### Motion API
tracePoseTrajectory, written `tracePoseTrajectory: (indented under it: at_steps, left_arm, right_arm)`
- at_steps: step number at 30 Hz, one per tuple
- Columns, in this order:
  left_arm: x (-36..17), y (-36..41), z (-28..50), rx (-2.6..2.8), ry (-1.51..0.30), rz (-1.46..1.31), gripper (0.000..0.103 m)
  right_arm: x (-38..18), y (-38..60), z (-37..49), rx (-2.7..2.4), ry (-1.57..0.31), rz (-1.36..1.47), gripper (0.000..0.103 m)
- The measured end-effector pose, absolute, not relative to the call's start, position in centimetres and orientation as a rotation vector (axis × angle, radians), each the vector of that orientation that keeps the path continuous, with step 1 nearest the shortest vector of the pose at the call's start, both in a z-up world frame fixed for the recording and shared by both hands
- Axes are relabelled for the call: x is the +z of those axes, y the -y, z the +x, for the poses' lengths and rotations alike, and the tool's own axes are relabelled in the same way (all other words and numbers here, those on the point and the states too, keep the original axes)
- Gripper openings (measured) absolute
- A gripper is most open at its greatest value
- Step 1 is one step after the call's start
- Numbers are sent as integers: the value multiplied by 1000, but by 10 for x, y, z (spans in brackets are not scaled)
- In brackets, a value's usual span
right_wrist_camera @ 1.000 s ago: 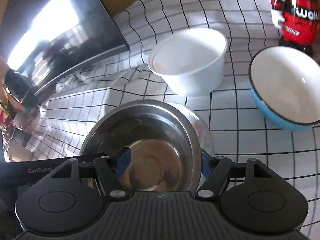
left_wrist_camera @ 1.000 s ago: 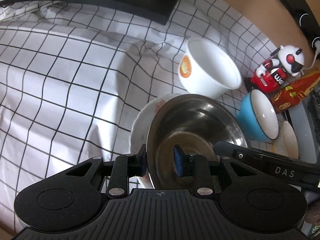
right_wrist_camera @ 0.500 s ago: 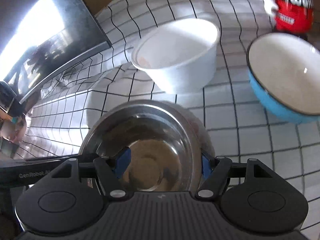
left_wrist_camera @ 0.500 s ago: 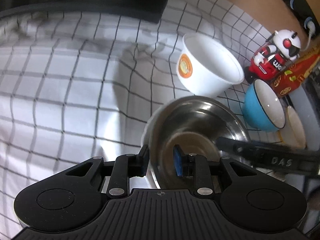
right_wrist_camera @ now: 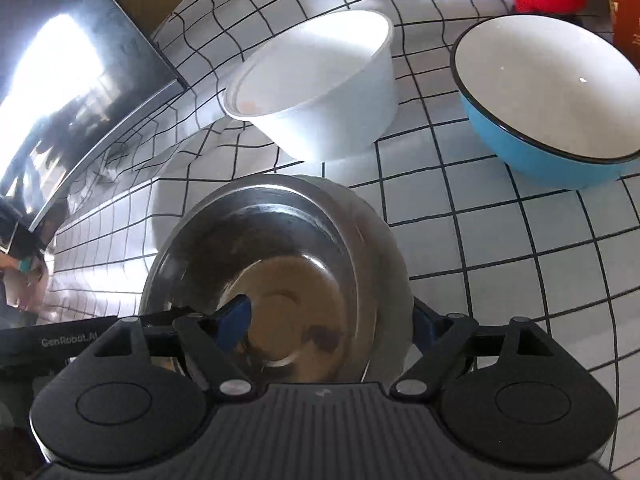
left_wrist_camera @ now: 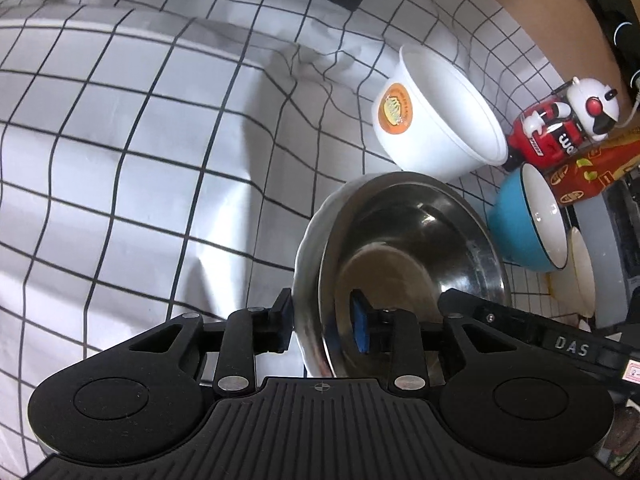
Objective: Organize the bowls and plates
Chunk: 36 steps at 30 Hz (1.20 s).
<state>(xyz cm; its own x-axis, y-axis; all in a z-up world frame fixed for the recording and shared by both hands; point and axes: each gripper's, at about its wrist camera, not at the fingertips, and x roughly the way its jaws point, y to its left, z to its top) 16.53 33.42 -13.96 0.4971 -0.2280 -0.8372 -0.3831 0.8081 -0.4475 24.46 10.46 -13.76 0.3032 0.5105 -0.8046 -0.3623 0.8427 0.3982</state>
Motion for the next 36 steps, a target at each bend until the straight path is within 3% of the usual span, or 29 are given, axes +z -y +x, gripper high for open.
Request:
tracePoseTrajectory:
  at_steps: [11, 16, 20, 22, 31, 34, 36]
  left_arm:
    - [-131, -360, 139, 191, -1070, -685, 29]
    - [-86, -353, 136, 229, -939, -544, 29]
    - [-48, -339, 154, 186, -803, -536, 29]
    - [-36, -317, 170, 75, -748, -562, 29]
    - [-92, -175, 257, -194, -972, -865, 29]
    - [-101, -161, 266, -69, -964, -903, 29]
    - [-99, -164, 263, 5, -927, -923, 29]
  right_arm:
    - [-135, -125, 221, 666, -1146, 121, 85]
    - [-95, -95, 214, 584, -950, 48, 86]
    - [-50, -45, 210, 483, -753, -64, 99]
    - [-37, -11, 214, 418, -710, -104, 100]
    - [-39, 151, 303, 311, -873, 53, 100]
    - [-42, 149, 319, 456, -865, 103, 98]
    - [-44, 131, 335, 507, -865, 70, 92]
